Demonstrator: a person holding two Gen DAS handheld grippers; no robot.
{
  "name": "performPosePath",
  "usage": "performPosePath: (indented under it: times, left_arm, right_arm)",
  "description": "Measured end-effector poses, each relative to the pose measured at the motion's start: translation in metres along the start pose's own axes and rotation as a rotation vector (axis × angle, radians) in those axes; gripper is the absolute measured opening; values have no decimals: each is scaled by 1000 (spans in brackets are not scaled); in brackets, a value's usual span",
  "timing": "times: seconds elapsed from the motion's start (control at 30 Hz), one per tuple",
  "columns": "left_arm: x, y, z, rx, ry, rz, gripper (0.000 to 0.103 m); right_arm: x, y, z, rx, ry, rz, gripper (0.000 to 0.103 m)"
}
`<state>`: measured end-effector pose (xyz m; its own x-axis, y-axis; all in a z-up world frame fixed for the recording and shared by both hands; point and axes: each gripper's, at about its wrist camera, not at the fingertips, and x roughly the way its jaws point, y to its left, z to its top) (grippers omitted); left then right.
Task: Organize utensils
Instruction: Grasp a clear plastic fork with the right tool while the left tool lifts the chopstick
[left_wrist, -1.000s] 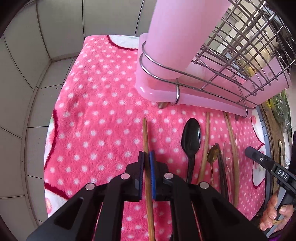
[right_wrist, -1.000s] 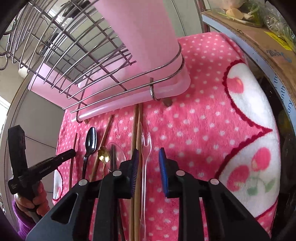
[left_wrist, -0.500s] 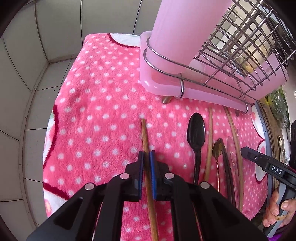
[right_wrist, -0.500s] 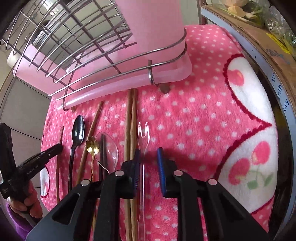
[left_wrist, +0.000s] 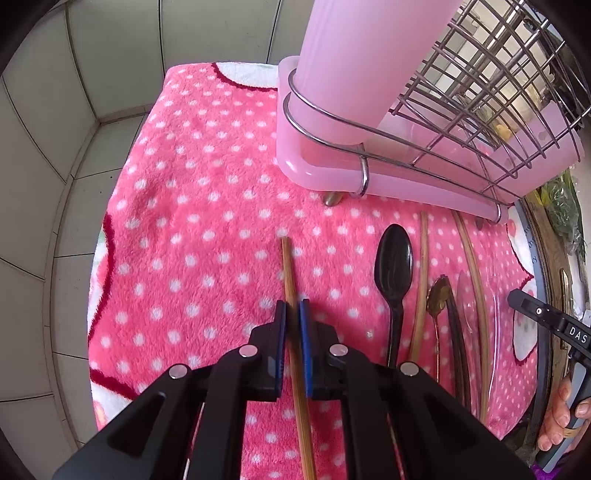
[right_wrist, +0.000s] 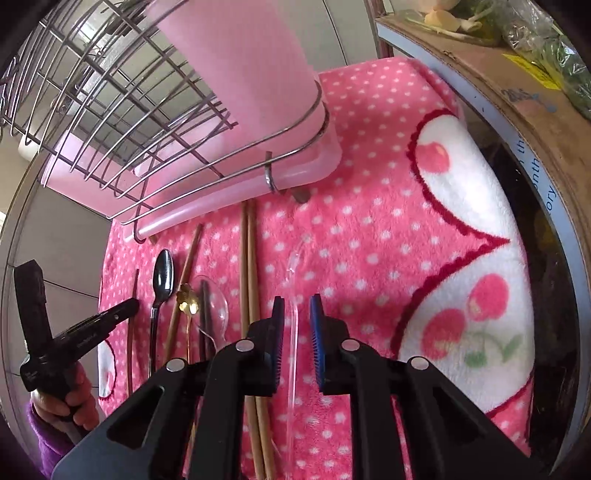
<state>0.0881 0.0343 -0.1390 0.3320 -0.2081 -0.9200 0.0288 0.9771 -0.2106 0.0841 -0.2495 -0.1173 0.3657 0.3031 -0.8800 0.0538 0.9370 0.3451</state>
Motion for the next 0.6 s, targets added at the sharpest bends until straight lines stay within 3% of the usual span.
performPosePath:
  times: [0.03,0.1,0.27,0.3,0.33,0.43,0.6]
  left_arm:
    - [0,0,2,-2,9,-5,7]
    - [1,2,6,-3,28,-17,7]
    - [3,4,14,2,58,-23,7]
    - [3,3,15,7,61,-19,7]
    - [3,3,16,14,60,-13,7]
    - [1,2,18,21,52,-5,6]
    - [-14,12,15,-44,9,-69,5]
  right_arm:
    - [2,4,3,-14,4,-11,29]
    - [9,10,8,-40,13,-45,35]
    - [27,17,4,-72,15,-70,35]
    - [31,20,3,-77,7,-73,28]
    - [31,20,3,-80,-2,-90,10]
    - [31,13,3,-61,-14,-56,4]
    - [-3,-4,-2,-68,-95,10,4]
